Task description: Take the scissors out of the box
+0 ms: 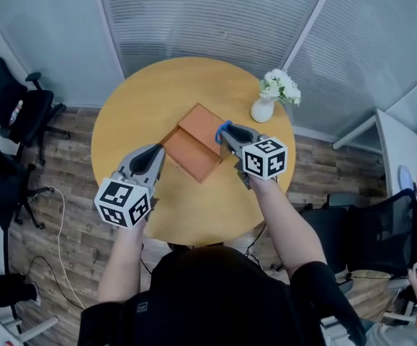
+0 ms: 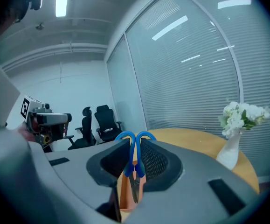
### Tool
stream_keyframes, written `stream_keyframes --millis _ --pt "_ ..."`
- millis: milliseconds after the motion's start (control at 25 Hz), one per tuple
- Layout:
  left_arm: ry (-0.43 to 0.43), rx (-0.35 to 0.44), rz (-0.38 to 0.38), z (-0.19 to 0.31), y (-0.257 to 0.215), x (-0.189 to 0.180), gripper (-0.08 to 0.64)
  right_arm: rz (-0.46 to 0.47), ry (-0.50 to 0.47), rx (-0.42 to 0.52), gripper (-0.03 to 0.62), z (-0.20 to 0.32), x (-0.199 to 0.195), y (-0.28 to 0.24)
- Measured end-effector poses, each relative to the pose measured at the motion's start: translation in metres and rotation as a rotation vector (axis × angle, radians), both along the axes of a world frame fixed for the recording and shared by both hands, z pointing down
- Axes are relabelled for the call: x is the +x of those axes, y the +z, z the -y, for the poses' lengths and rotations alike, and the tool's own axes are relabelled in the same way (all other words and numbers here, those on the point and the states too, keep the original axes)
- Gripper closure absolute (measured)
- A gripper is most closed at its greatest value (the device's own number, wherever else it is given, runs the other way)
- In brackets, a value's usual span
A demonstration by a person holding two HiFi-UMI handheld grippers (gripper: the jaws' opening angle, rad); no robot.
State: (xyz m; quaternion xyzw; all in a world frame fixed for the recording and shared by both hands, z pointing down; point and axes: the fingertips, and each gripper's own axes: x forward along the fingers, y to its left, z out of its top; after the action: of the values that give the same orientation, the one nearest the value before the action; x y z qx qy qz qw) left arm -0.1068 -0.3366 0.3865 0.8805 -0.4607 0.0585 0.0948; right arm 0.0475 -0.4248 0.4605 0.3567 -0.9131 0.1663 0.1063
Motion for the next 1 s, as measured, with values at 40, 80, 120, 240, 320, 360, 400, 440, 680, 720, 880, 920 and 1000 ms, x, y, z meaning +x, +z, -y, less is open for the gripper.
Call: stream_keyframes --millis 40,80,120,240,320,360,400,440,680,720,880,920,1000 --pt "0.001 0.001 0.005 -0.001 -0.004 0.006 0.532 0.017 0.002 0.014 0.506 -0.004 0.009 -0.009" --pt "0.001 0.000 0.010 -0.001 -0.008 0.012 0.532 0.033 0.005 0.029 0.506 -0.007 0.018 -0.017" --pt "-0.001 0.000 0.017 -0.001 -0.012 0.018 0.532 0.048 0.005 0.048 0.506 -0.011 0.027 -0.027" --pt "-0.015 0.007 0.041 -0.002 -0.025 0.031 0.532 0.088 -0.005 0.119 0.506 -0.024 0.049 -0.056" --pt "-0.023 0.014 0.046 -0.005 -0.032 0.036 0.532 0.131 -0.018 0.161 0.506 -0.035 0.061 -0.074" --pt "-0.025 0.018 0.047 -0.006 -0.035 0.037 0.532 0.161 -0.021 0.181 0.506 -0.041 0.067 -0.085" --pt "-0.024 0.021 0.049 -0.008 -0.038 0.038 0.532 0.197 -0.022 0.202 0.506 -0.047 0.073 -0.096" --pt "-0.019 0.024 0.054 -0.009 -0.041 0.039 0.532 0.233 -0.019 0.224 0.506 -0.054 0.080 -0.106" --pt "-0.007 0.059 0.079 -0.020 -0.062 0.018 0.532 0.292 0.061 0.333 0.506 -0.093 0.112 -0.152" --pt "-0.009 0.070 0.088 -0.022 -0.066 0.013 0.532 0.295 0.072 0.349 0.506 -0.097 0.116 -0.157" --pt "-0.024 0.112 0.120 -0.025 -0.078 -0.004 0.532 0.329 0.105 0.404 0.506 -0.113 0.125 -0.176" --pt "-0.029 0.120 0.122 -0.026 -0.081 -0.009 0.532 0.331 0.111 0.414 0.506 -0.116 0.126 -0.179" --pt "-0.039 0.127 0.120 -0.029 -0.082 -0.016 0.532 0.319 0.123 0.430 0.506 -0.122 0.126 -0.181"
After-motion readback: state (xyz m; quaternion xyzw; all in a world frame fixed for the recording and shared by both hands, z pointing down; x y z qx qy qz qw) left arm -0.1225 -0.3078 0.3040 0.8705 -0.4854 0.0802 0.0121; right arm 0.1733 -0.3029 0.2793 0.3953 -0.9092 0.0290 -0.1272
